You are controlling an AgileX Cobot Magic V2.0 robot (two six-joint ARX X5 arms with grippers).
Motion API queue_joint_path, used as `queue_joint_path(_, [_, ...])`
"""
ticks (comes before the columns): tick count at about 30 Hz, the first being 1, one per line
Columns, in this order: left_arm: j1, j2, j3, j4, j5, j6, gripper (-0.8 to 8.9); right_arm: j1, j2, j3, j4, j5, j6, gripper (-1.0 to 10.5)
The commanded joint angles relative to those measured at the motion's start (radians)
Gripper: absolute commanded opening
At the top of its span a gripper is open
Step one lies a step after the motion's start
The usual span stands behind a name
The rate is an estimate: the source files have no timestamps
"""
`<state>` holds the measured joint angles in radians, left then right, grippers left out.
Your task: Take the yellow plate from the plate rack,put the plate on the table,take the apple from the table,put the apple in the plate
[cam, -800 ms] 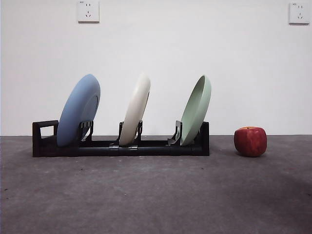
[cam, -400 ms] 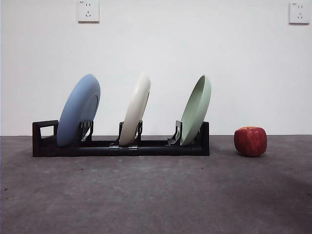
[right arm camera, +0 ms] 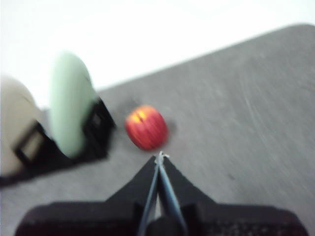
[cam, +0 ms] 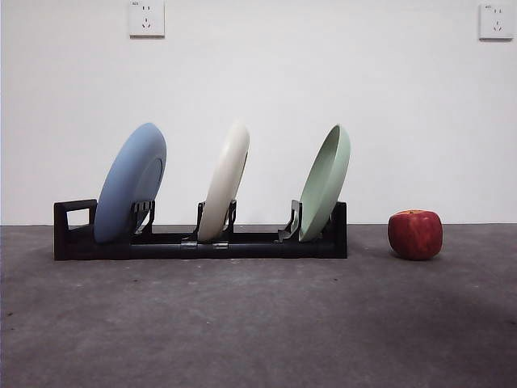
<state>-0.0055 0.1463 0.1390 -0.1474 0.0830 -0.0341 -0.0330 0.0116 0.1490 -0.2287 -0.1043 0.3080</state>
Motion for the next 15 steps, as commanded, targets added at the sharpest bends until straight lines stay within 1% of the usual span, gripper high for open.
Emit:
queue_joint_path(1, [0.002, 0.038, 0.046, 0.006, 0.005, -0.059, -0.05, 0.0, 0.013, 0.049, 0.01, -0.025, 0.074, -0.1])
queue_joint_path(4, [0.002, 0.09, 0.103, 0.006, 0.05, -0.077, -0.04, 0.0, 0.04, 0.11, -0.005, -0.054, 0.11, -0.1])
queue_joint_path(6, [0.002, 0.13, 0.142, 0.006, 0.094, -0.078, -0.04, 0.0, 0.063, 0.151, -0.026, -0.072, 0.119, -0.1])
queue_joint_path(13, [0.002, 0.301, 0.305, 0.005, 0.321, -0.082, -0.04, 0.0, 0.188, 0.323, -0.115, -0.118, 0.114, -0.1])
queue_joint_path(15, [0.002, 0.35, 0.352, 0.006, 0.384, -0.109, -0.04, 0.0, 0.23, 0.371, -0.141, -0.124, 0.108, -0.1])
